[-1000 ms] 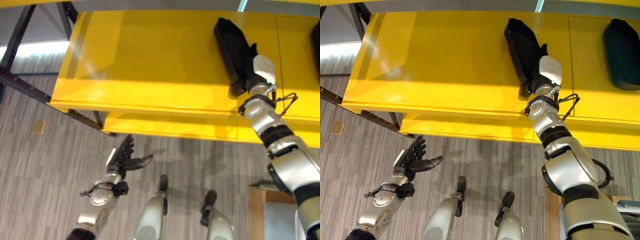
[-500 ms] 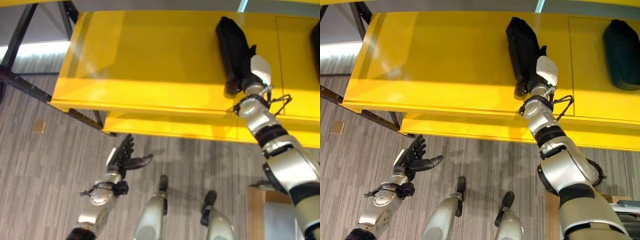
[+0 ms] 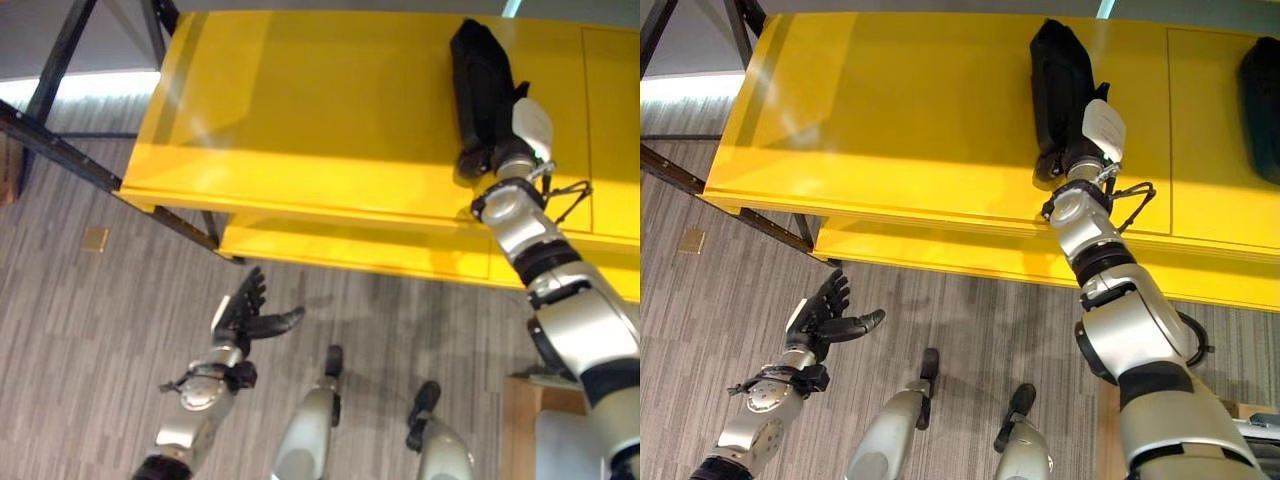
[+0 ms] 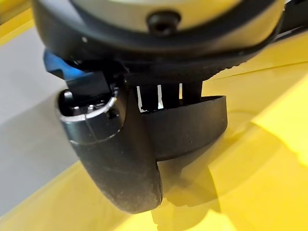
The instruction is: Move parts from the plastic box to the shelf.
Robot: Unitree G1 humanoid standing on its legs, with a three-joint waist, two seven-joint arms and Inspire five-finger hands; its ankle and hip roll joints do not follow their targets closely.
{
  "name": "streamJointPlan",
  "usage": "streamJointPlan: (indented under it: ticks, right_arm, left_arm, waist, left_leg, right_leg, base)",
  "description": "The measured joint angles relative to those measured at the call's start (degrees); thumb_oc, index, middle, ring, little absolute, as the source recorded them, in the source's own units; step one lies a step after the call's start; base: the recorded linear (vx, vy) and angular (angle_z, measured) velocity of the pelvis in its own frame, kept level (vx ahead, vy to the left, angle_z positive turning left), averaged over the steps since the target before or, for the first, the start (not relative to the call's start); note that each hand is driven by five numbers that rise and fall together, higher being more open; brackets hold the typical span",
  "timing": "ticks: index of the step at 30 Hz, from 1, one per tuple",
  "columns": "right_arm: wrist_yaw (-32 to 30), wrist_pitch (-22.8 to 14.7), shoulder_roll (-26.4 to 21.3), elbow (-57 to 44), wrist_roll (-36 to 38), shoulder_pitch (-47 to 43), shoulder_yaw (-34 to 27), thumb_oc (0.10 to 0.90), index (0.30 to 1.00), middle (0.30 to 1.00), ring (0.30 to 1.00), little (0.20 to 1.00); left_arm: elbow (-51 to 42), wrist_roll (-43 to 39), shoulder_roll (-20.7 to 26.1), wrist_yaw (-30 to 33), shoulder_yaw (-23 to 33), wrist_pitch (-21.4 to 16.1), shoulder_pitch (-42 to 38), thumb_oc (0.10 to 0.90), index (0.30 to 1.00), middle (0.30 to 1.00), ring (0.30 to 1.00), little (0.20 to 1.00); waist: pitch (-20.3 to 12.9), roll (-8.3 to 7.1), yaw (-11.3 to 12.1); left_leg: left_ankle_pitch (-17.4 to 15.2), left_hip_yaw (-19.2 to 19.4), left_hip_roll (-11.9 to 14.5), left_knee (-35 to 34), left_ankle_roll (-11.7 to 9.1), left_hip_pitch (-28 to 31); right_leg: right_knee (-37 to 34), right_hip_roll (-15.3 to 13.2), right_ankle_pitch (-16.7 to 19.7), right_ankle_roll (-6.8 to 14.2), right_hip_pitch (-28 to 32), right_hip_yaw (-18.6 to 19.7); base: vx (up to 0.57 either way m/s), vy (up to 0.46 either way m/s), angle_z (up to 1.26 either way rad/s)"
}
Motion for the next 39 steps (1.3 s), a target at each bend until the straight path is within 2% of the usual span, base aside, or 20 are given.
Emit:
streamJointPlan:
  ticks: [8,9,10,22,26,28,29,32,34,36,39]
  right_arm:
    - [-0.1,0.0,0.0,0.6,1.7,-0.7,0.0,0.4,0.3,0.3,0.3,0.3]
    - [-0.1,0.0,0.0,0.6,1.7,-0.8,0.0,0.633,0.627,0.627,0.627,0.627]
    - [-0.1,0.0,0.0,0.6,1.7,-0.8,0.0,0.9,1.0,1.0,1.0,1.0]
    - [-0.1,0.0,0.1,-1.0,2.1,-1.0,0.0,0.9,1.0,1.0,1.0,1.0]
    - [-0.4,0.3,0.1,-13.5,2.8,-0.8,-0.8,0.9,1.0,1.0,1.0,1.0]
    - [-0.9,0.2,-0.1,-19.0,2.7,-0.8,-1.0,0.9,1.0,1.0,1.0,1.0]
    - [-1.7,-0.3,-0.1,-24.9,2.6,-0.7,-1.0,0.9,1.0,1.0,1.0,1.0]
    - [-2.2,-0.7,-0.4,-30.4,1.9,-0.4,-1.2,0.9,1.0,1.0,1.0,1.0]
    - [-2.8,-1.3,-0.7,-37.6,1.2,2.2,-3.4,0.9,1.0,1.0,1.0,1.0]
    - [-3.0,-1.5,-0.8,-40.4,0.2,3.3,-4.3,0.9,1.0,1.0,1.0,1.0]
    - [-3.4,-1.5,-0.8,-45.1,-0.6,6.1,-6.3,0.9,1.0,1.0,1.0,1.0]
  left_arm:
    - [0.0,0.0,0.0,0.0,-0.3,0.0,0.0,0.9,1.0,1.0,1.0,1.0]
    - [0.0,0.0,0.0,0.0,-0.6,0.0,0.0,0.9,1.0,1.0,1.0,1.0]
    - [0.0,0.0,0.0,0.0,-0.8,0.0,0.0,0.9,1.0,1.0,1.0,1.0]
    - [0.0,-0.1,0.0,0.1,-1.2,0.0,-0.3,0.9,1.0,1.0,1.0,1.0]
    - [0.0,-0.1,0.0,0.6,-1.1,-0.2,0.1,0.9,1.0,1.0,1.0,1.0]
    - [0.0,-0.1,0.0,0.9,-1.1,-0.2,0.0,0.9,1.0,1.0,1.0,1.0]
    - [0.0,-0.1,0.0,1.0,-1.1,-0.2,-0.1,0.9,1.0,1.0,1.0,1.0]
    - [-0.1,0.0,0.0,1.3,-1.1,-0.2,-0.8,0.9,1.0,1.0,1.0,1.0]
    - [-0.2,0.0,-0.1,1.3,-0.9,-0.3,-0.6,0.9,1.0,1.0,1.0,1.0]
    - [-0.3,0.0,-0.1,1.8,-0.9,-0.3,-0.4,0.9,1.0,1.0,1.0,1.0]
    - [-0.3,0.0,-0.1,2.4,-0.8,-0.3,0.1,0.9,1.0,1.0,1.0,1.0]
  waist:
    - [0.0,0.0,-0.1]
    - [0.0,0.01,-0.1]
    - [0.0,0.01,-0.1]
    - [0.0,0.02,-0.4]
    - [0.0,0.01,-1.9]
    - [0.0,0.01,-1.9]
    - [0.0,0.01,-1.9]
    - [0.0,-0.02,-1.8]
    - [0.1,-0.17,-1.9]
    - [0.2,-0.36,-2.1]
    - [0.8,-1.29,-2.4]
  left_leg:
    - [0.0,0.0,-0.1,0.0,0.0,-0.1]
    - [0.0,0.0,-0.1,0.0,0.0,-0.1]
    - [0.0,0.0,-0.1,0.0,0.0,-0.1]
    - [0.0,0.2,0.0,0.0,0.0,-0.4]
    - [0.0,0.5,0.0,0.0,0.0,-0.9]
    - [0.0,0.9,0.1,0.0,0.0,-1.2]
    - [0.0,1.1,0.1,0.0,0.0,-1.2]
    - [0.0,1.1,0.1,0.0,0.0,-1.2]
    - [0.0,1.1,0.1,0.1,0.0,-1.1]
    - [0.0,1.0,0.1,0.2,0.0,-1.1]
    - [0.0,1.0,0.1,0.3,0.1,-1.2]
  right_leg:
    - [0.1,-0.1,-0.1,0.1,-0.1,-0.1]
    - [0.1,-0.1,-0.1,0.1,-0.1,-0.1]
    - [0.1,-0.1,-0.1,0.1,-0.1,-0.1]
    - [0.8,-0.2,-0.3,0.1,-0.9,0.4]
    - [0.9,-0.2,-0.3,0.1,-1.5,0.6]
    - [1.2,-0.2,-0.3,0.1,-2.3,1.2]
    - [1.3,-0.2,-0.3,0.1,-2.5,1.5]
    - [1.6,-0.2,-0.4,0.0,-2.6,1.6]
    - [1.7,-0.3,-0.5,0.0,-2.6,1.7]
    - [2.0,-0.3,-0.6,0.0,-2.6,1.8]
    - [2.5,-0.3,-0.8,0.0,-2.8,1.8]
  base:
    - [0.0,0.0,0.0]
    - [0.0,0.0,0.0]
    - [0.0,0.0,0.0]
    - [0.0,0.001,-0.01]
    - [0.0,0.0,-0.02]
    - [0.01,0.0,-0.11]
    - [0.0,0.001,-0.07]
    - [0.0,0.0,0.0]
    - [0.0,0.0,0.0]
    - [0.0,0.0,0.0]
    - [0.0,0.0,0.0]
